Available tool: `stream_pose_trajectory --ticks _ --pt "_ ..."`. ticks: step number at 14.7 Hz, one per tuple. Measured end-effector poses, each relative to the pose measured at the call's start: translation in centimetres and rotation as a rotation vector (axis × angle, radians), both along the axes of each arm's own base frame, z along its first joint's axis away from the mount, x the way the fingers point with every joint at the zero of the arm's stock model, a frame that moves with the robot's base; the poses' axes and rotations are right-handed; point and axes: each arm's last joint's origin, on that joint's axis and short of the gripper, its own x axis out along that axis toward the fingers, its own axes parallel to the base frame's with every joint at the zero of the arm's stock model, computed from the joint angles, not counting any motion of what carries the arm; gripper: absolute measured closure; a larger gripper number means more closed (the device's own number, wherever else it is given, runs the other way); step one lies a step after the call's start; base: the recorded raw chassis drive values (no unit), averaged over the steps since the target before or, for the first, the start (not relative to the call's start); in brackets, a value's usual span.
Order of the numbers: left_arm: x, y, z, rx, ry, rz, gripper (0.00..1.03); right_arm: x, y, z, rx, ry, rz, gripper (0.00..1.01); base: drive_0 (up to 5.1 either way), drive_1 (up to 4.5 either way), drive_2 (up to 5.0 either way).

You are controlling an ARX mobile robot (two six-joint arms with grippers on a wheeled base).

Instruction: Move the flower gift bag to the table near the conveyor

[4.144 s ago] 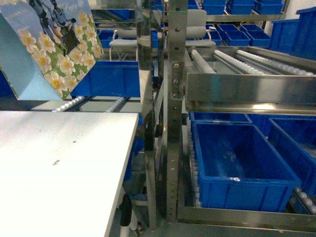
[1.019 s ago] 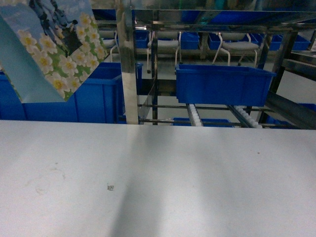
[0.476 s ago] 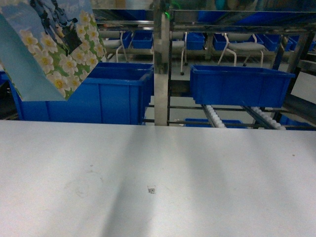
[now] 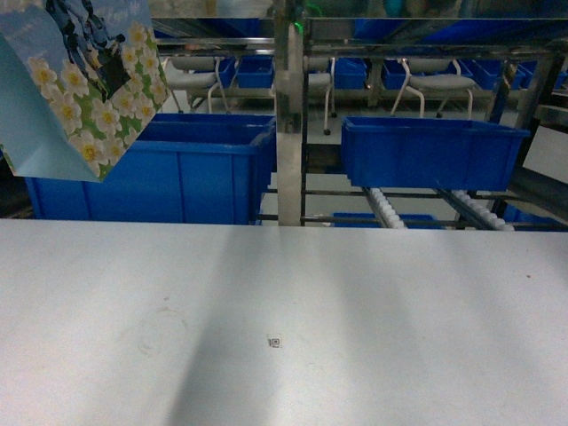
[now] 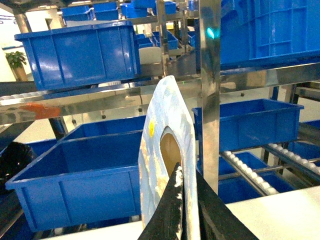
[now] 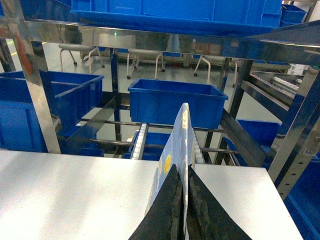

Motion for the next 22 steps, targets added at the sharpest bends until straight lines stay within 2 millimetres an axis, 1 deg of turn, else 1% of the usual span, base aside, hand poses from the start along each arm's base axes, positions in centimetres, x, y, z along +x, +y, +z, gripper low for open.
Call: stream_pose_trajectory --ticks 4,5,7,8,10,11,15,18,19,20,22 --pt "0.0 0.0 0.0 0.0 0.0 -0.004 1.01 0.0 0.0 0.0 0.0 -0.002 -0.001 0.98 0.0 0.0 0.0" --pt "0.0 0.0 0.0 0.0 0.0 -0.003 1.01 0.0 0.0 -0.1 -0.004 -0.024 0.013 0.98 0.0 0.0 0.0" --pt "0.0 0.0 0.0 0.0 0.0 -0.002 1.01 0.6 -0.1 -1.8 0.002 -0.002 0.049 0.98 0.0 0.0 0.0" --pt "0.0 0.0 0.0 0.0 0.0 -0.002 1.01 1.2 -0.3 -2.8 0.003 0.007 0.055 0.98 0.0 0.0 0.0" --pt "0.0 0.0 0.0 0.0 0.0 -0.004 1.01 2.7 -0.7 -3.7 -0.021 -0.017 0.071 0.98 0.0 0.0 0.0" --pt "0.0 0.0 0.0 0.0 0.0 -0.003 1.01 3.6 -1.1 -4.6 -0.022 0.001 0.075 0.98 0.0 0.0 0.0" --pt "0.0 0.0 0.0 0.0 0.0 -0.003 1.01 5.8 -1.9 -8.5 0.038 0.102 0.109 0.98 0.0 0.0 0.0" --pt "0.0 0.0 0.0 0.0 0.0 -0.003 1.01 6.5 -2.0 -9.9 0.056 0.129 0.122 0.98 0.0 0.0 0.0" --pt "0.0 0.0 0.0 0.0 0.0 -0.003 1.01 6.7 -2.1 -10.7 0.063 0.151 0.121 0.98 0.0 0.0 0.0" --pt "0.0 0.0 0.0 0.0 0.001 -0.003 1.01 6.8 -2.5 -11.4 0.073 0.173 0.114 0.98 0.0 0.0 0.0" --pt "0.0 0.0 0.0 0.0 0.0 -0.003 1.01 6.8 -3.2 -12.3 0.07 0.177 0.091 0.98 0.0 0.0 0.0"
